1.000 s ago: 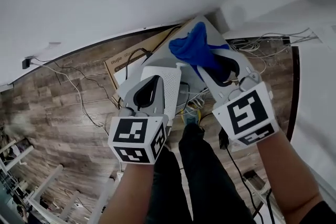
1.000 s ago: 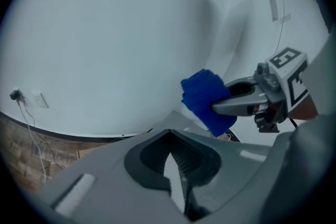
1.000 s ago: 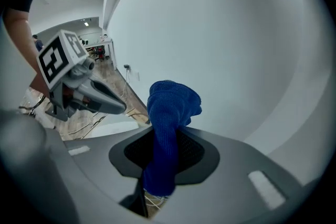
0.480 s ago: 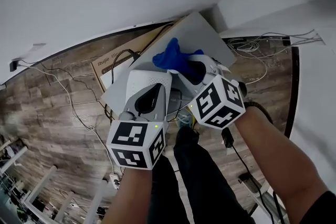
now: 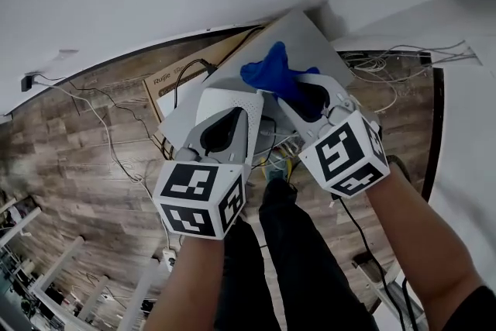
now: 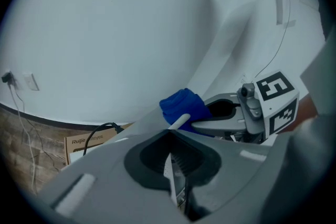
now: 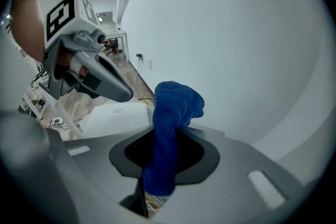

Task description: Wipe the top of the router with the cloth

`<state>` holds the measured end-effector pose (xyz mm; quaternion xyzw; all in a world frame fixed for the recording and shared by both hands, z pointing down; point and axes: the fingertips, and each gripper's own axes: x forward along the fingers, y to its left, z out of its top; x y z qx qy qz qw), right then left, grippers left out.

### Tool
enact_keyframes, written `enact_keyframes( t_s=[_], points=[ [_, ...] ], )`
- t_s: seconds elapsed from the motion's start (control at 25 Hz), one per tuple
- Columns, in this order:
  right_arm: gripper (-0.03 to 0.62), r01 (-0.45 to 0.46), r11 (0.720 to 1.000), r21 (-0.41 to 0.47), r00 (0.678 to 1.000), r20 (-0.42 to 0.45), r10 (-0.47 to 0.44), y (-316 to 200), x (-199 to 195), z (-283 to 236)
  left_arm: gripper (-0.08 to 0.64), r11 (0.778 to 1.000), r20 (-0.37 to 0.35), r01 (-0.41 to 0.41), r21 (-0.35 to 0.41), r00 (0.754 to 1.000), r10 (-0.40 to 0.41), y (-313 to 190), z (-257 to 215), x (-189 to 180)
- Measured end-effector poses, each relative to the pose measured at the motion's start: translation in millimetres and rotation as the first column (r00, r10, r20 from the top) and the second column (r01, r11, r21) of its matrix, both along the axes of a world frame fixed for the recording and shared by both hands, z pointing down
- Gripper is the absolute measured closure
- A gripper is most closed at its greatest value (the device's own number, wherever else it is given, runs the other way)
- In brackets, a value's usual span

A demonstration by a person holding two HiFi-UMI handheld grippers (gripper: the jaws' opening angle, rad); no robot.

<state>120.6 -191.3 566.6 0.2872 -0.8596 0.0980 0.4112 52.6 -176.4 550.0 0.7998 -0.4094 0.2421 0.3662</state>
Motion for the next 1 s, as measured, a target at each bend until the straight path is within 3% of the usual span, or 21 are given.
enact_keyframes(
  t_s=[0.24,0.36,0.76,1.0],
  points=[
    [0.474,-0.06,0.997,0.045,0.998,0.04,0.058,20,-2,-46,0.56,0.999,-0.001,-0.027,0.035,1.0,0.027,16,-28,-11],
    [0.474,-0.034,0.999,0.028,0.998,0.057,0.033,48,-21,-47,0.56,0.999,0.008,-0.009,0.033,1.0,0.009,30,-31,-29],
    [0.474,0.124,0.99,-0.073,0.99,-0.051,-0.128,136,-76,37,0.56,0.999,0.011,0.027,-0.03,1.0,-0.026,89,2,-73],
    [0.474,0.146,0.984,-0.103,0.987,-0.046,-0.152,165,-90,33,0.56,0.997,0.024,0.042,-0.062,0.999,-0.04,137,10,-89]
  ],
)
